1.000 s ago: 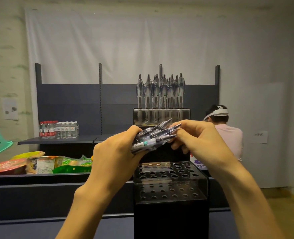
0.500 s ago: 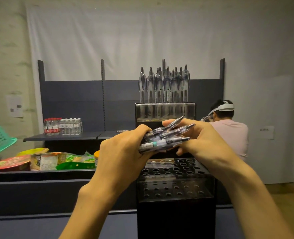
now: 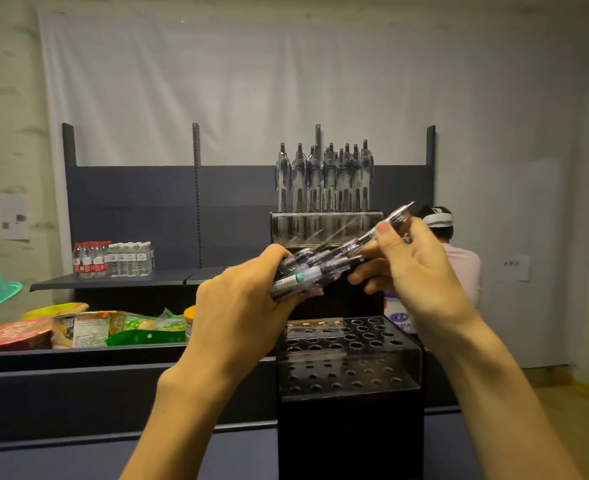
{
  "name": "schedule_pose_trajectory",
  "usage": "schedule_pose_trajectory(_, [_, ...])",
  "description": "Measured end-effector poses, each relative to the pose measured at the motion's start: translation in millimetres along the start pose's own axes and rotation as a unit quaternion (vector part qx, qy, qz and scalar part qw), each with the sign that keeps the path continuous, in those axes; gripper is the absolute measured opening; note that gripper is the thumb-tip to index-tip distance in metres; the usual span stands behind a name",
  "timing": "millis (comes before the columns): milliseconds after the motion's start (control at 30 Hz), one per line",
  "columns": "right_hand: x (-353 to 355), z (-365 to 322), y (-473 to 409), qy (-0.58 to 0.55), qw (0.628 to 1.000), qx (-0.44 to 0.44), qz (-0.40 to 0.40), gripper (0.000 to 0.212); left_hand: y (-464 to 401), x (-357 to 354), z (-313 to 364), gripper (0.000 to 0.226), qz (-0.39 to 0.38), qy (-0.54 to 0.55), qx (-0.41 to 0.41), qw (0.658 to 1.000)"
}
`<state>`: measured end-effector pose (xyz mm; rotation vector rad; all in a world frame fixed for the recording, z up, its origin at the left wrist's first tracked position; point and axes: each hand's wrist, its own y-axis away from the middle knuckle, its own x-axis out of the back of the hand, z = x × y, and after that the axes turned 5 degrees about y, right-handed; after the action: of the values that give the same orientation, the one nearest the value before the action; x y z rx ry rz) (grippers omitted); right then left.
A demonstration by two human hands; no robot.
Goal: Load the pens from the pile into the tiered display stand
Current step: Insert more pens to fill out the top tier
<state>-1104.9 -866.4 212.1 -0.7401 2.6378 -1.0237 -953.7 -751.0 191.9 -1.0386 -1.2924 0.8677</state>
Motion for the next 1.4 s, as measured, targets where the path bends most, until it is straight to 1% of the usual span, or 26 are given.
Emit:
schedule_pose_trajectory(133, [-3, -6, -5, 0.007, 0.994, 0.053, 0.096, 0.014, 0, 0, 0, 0.036, 0.007, 0.002, 0.004, 1.000])
schedule_pose_trajectory(200, [-4, -12, -13, 0.026, 0.985, 0.089, 0.145, 0.011, 0, 0, 0, 0.036, 0.008, -0.007, 0.008, 1.000])
schedule_pose_trajectory(333, [-4, -26, -38, 0.061, 0.964, 0.150, 0.213, 0.003, 0, 0, 0, 0.035, 0.002, -0.007, 0.008, 1.000])
schedule_pose_trajectory(500, [-8, -31, -67, 0.135, 0.937, 0.177, 0.269, 0.026, 1, -1, -1, 0.034, -0.012, -0.018, 0.003, 1.000])
schedule_pose_trajectory(700, [-12, -25, -78, 0.222, 0.924, 0.177, 0.257, 0.028, 2, -1, -5, 0.033, -0.025, -0.026, -0.003, 0.999])
schedule_pose_trajectory(867, [-13, -30, -85, 0.306, 0.918, 0.154, 0.201, 0.024, 2, -1, -8, 0.033, -0.025, -0.035, -0.002, 0.999])
schedule_pose_trajectory(1000, [-14, -42, -89, 0.401, 0.882, 0.156, 0.190, 0.025, 3, -1, -11, 0.034, -0.026, -0.037, -0.006, 0.999])
schedule_pose_trajectory(1133, [-20, -44, -85, 0.486, 0.855, 0.093, 0.156, 0.030, 3, -3, -12, 0.033, -0.020, -0.038, -0.008, 0.999])
schedule_pose_trajectory(1267, [-24, -38, -80, 0.521, 0.833, 0.083, 0.165, 0.032, 4, -5, -12, 0.034, -0.020, -0.042, -0.010, 0.999])
schedule_pose_trajectory(1400, [-24, -36, -76, 0.529, 0.827, 0.084, 0.169, 0.032, 4, -5, -12, 0.034, -0.025, -0.036, -0.009, 0.999])
